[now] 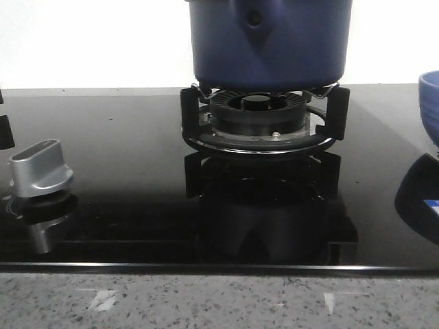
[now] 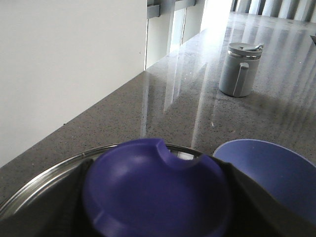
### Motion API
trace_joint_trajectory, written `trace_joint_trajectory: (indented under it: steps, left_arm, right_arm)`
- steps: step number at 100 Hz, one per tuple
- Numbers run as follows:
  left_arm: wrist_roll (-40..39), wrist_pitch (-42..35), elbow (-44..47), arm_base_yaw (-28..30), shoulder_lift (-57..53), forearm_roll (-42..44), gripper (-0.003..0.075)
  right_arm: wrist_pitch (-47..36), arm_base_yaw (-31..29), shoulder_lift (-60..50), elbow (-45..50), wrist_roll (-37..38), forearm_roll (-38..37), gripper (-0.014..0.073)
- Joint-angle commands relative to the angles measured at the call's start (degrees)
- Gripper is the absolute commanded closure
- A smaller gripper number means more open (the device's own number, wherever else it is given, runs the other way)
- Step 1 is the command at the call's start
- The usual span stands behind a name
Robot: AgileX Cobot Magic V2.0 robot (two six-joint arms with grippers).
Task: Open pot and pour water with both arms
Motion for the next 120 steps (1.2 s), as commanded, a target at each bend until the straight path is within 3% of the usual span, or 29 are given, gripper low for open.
trace_joint_trajectory:
  steps: [1,30,120]
  left_arm:
    - [0.00,1.47,-2.41,-0.44,-3.08,-5.03,0.0405]
    - [1.21,-3.00,-2.41,-0.44,-3.08,-7.36,0.0405]
    - [1.30,-3.09,-2.41,-1.76,-1.04,-7.92,0.0405]
  right_arm:
    - [-3.58,0.16,0.43,-1.78,-0.81,-0.38,0.0661]
    - [-3.58,0.16,0.43,-1.78,-0.81,0.00,0.0661]
    - [-2.89,0.16,0.43,-1.78,-0.81,0.41,0.0661]
